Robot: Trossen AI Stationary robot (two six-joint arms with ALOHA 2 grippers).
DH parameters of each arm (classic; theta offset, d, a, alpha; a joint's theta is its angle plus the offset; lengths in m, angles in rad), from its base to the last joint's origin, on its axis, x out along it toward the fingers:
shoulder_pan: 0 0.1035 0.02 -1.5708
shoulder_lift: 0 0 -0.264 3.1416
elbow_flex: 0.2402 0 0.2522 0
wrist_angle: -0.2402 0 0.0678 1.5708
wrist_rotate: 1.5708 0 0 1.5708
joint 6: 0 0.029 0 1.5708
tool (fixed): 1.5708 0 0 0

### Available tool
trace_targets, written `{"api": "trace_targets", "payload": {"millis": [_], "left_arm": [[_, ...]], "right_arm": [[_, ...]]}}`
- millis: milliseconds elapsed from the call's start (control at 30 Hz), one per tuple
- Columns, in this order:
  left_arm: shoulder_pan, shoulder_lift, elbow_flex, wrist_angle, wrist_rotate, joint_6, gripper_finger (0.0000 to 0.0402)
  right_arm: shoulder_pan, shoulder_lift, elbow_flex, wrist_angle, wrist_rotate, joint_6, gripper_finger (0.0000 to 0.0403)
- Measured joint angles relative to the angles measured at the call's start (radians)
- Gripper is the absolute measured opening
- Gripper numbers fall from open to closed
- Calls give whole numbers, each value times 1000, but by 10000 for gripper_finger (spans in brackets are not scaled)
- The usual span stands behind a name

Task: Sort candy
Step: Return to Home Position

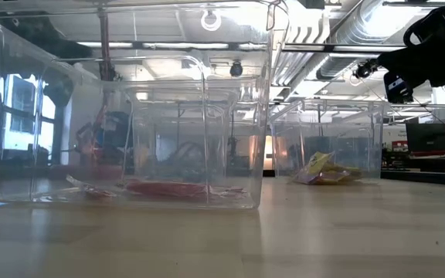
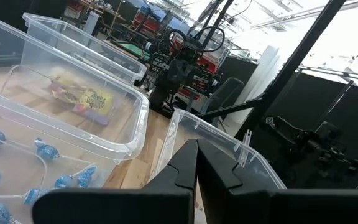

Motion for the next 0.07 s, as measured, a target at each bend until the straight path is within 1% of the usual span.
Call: {"api": "trace_targets", "payload": {"millis": [67], "left_arm": [[0,0,0,0,0,0,0]], "right_arm": [[0,0,0,0,0,0,0]]}}
